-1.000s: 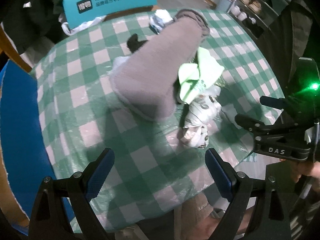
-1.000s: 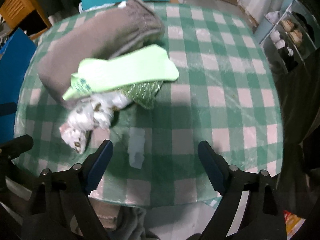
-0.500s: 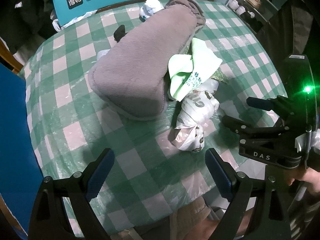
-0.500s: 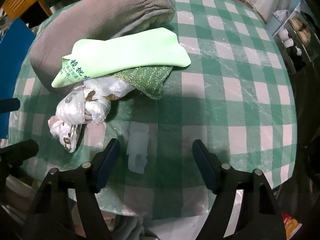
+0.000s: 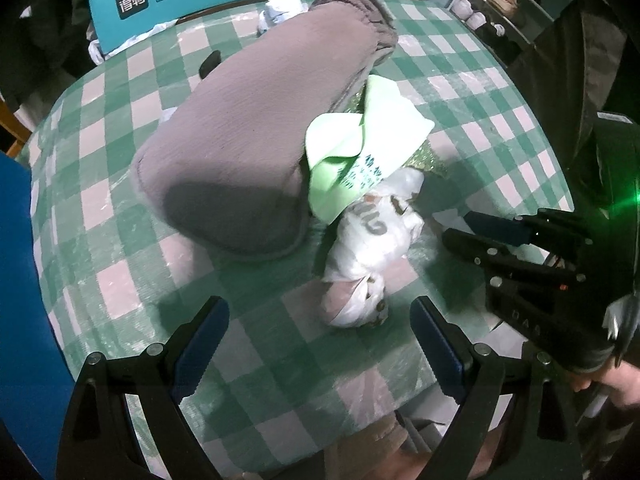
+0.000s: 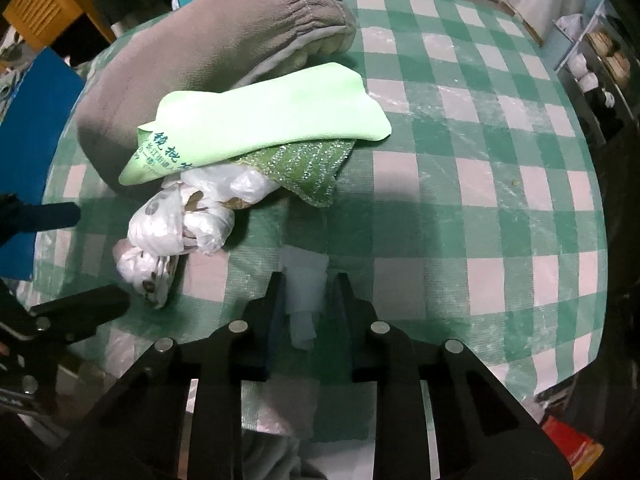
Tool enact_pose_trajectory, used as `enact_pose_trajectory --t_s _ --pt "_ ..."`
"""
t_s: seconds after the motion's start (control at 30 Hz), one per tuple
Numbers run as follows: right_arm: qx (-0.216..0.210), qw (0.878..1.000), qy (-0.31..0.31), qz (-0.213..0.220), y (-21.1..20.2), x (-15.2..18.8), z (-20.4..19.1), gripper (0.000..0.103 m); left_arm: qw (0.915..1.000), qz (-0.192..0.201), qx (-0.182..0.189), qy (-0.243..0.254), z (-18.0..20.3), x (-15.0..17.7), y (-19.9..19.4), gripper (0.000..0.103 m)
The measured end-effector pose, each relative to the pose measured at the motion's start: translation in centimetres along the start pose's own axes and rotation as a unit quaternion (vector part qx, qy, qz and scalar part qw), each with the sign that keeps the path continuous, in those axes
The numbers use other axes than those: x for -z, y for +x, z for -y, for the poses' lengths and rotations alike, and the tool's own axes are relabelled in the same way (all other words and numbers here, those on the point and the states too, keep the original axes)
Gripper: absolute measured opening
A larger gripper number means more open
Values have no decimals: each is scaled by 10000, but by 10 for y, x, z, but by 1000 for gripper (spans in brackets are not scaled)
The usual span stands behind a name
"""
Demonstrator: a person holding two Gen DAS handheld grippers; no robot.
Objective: Organize soft objects
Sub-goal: 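Move the left tool toward the white plastic bags under the green cloth, then close the left tool on the white plastic bags and pull them free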
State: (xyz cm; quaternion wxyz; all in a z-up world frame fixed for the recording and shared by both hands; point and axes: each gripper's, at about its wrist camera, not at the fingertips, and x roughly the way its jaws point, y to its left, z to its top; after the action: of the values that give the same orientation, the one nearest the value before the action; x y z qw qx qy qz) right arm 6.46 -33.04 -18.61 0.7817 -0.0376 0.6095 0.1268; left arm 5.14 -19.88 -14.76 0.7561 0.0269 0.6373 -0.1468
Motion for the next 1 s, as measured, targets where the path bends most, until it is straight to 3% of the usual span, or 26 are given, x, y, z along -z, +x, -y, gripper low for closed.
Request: enact_pose_trajectory --t_s 0.6,0.7,0.83,1.0 --pt "42 9992 318 219 -29 2 26 16 9992 207 328 15 17 -18 10 91" --pt "37 9991 338 237 -29 2 26 16 9992 183 347 67 19 -19 14 77" --pt "8 9990 349 275 -34 3 29 16 9992 126 301 214 20 -18 19 43" --pt "-34 9989 347 321 -39 2 30 16 9988 239 379 203 16 -15 15 36"
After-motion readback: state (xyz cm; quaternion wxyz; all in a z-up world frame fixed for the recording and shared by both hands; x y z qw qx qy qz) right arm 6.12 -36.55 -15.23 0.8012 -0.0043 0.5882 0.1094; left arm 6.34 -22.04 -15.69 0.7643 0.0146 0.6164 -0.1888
